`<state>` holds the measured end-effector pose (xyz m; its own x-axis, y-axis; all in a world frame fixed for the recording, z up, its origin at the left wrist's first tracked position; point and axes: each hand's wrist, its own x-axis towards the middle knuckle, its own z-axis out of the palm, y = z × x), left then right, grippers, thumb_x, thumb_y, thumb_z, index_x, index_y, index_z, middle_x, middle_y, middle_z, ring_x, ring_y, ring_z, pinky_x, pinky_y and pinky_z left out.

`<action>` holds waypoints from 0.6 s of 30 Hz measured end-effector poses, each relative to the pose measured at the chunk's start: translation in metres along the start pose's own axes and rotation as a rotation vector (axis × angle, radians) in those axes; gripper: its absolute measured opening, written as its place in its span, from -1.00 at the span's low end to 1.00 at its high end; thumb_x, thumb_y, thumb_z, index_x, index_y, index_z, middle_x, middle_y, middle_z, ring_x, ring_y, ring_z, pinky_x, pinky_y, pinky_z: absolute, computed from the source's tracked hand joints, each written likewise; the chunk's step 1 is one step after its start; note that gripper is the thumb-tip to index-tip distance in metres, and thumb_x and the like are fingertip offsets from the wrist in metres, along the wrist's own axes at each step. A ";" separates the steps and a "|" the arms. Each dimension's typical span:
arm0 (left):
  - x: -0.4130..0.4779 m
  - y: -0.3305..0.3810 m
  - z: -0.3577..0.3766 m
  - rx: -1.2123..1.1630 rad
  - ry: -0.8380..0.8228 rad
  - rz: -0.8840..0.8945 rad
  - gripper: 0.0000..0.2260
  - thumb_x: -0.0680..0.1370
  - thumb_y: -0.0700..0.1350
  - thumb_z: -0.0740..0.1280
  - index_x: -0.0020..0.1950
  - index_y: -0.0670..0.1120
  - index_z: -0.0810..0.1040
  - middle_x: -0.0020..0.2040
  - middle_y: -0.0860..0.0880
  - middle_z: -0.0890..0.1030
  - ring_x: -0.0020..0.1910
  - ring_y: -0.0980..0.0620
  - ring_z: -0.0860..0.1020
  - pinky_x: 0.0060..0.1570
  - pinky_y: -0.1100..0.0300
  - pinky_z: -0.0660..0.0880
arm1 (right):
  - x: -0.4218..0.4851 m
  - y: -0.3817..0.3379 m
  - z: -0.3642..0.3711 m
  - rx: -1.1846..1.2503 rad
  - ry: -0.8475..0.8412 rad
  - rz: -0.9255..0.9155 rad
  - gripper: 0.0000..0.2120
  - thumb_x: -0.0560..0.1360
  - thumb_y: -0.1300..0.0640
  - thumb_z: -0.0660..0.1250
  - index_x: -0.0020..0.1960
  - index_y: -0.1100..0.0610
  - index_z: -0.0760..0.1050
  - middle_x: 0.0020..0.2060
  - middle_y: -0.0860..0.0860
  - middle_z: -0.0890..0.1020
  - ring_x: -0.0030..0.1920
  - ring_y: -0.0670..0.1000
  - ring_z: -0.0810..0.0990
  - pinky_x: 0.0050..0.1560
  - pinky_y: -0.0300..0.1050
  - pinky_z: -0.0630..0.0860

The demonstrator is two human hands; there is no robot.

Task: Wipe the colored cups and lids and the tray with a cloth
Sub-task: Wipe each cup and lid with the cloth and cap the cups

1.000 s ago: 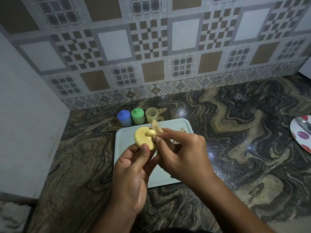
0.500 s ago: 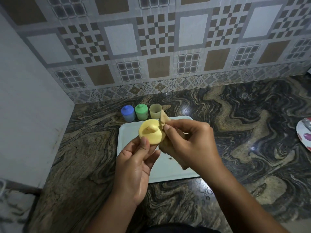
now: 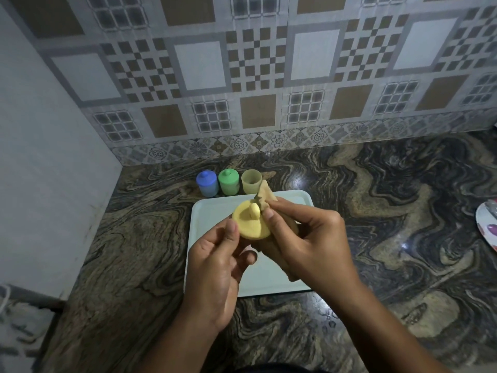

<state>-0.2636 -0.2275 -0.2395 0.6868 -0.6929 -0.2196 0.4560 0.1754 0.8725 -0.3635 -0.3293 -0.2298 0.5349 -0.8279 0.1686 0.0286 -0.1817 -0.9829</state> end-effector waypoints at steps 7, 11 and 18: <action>-0.002 0.006 0.004 0.077 -0.014 0.105 -0.69 0.56 -0.08 0.25 0.24 -0.12 0.60 0.14 -0.16 0.68 0.16 -0.21 0.63 0.17 -0.36 0.43 | -0.006 0.008 0.007 0.100 -0.049 0.005 -0.81 0.57 0.19 0.45 0.13 0.01 0.73 -0.08 -0.15 0.75 -0.27 -0.07 0.73 -0.30 -0.12 0.65; 0.004 0.009 -0.003 0.085 0.021 0.073 -0.69 0.52 -0.05 0.28 0.20 -0.09 0.65 -0.01 -0.14 0.71 -0.13 -0.09 0.58 -0.25 0.11 0.54 | -0.012 0.007 0.013 0.015 -0.023 -0.151 -0.79 0.52 0.29 0.47 0.09 0.07 0.73 0.04 -0.30 0.72 0.00 -0.14 0.74 -0.05 -0.16 0.68; -0.002 0.010 0.000 0.178 -0.119 0.098 -0.63 0.54 -0.08 0.30 0.35 -0.05 0.54 0.18 -0.09 0.67 0.17 -0.15 0.63 0.15 -0.19 0.52 | -0.007 0.014 0.014 0.099 -0.041 0.017 -0.80 0.59 0.18 0.42 0.17 0.01 0.71 -0.17 -0.17 0.73 -0.40 -0.22 0.61 -0.37 -0.28 0.49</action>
<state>-0.2599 -0.2244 -0.2305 0.6462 -0.7582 -0.0861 0.2760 0.1270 0.9527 -0.3549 -0.3190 -0.2460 0.5700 -0.8077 0.1508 0.1018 -0.1127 -0.9884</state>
